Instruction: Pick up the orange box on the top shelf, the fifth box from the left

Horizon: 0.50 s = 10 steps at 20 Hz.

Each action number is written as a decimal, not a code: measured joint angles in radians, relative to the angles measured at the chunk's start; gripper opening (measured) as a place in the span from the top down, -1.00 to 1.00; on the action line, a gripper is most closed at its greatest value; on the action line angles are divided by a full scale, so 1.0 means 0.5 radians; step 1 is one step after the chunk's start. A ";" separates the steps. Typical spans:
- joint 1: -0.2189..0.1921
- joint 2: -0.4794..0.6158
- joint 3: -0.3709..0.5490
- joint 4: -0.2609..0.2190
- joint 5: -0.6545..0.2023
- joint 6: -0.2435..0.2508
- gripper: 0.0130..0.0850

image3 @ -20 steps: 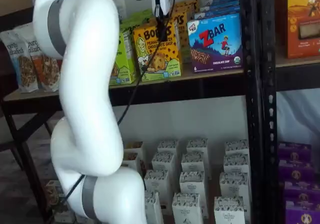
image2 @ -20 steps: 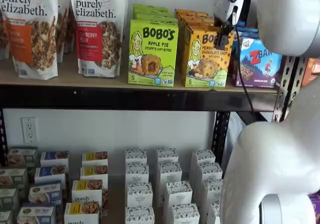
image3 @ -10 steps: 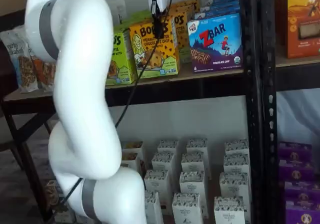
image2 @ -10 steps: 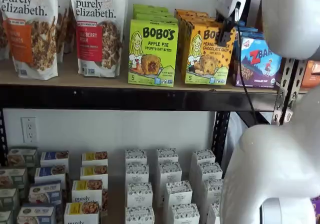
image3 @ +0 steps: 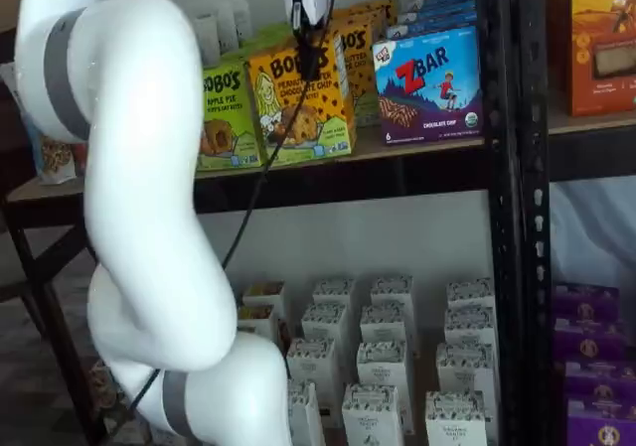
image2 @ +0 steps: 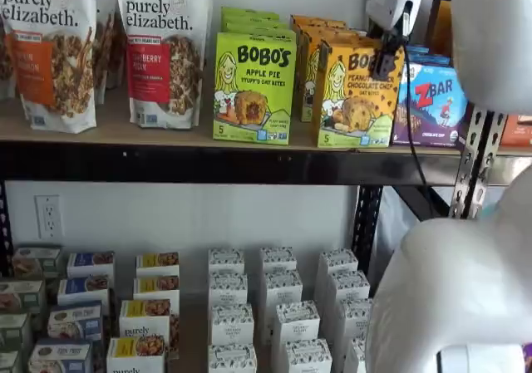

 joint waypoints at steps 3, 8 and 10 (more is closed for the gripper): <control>-0.004 -0.095 0.086 -0.002 0.034 -0.002 0.33; -0.002 -0.264 0.248 -0.029 0.062 -0.006 0.33; -0.007 -0.325 0.305 -0.032 0.063 -0.011 0.33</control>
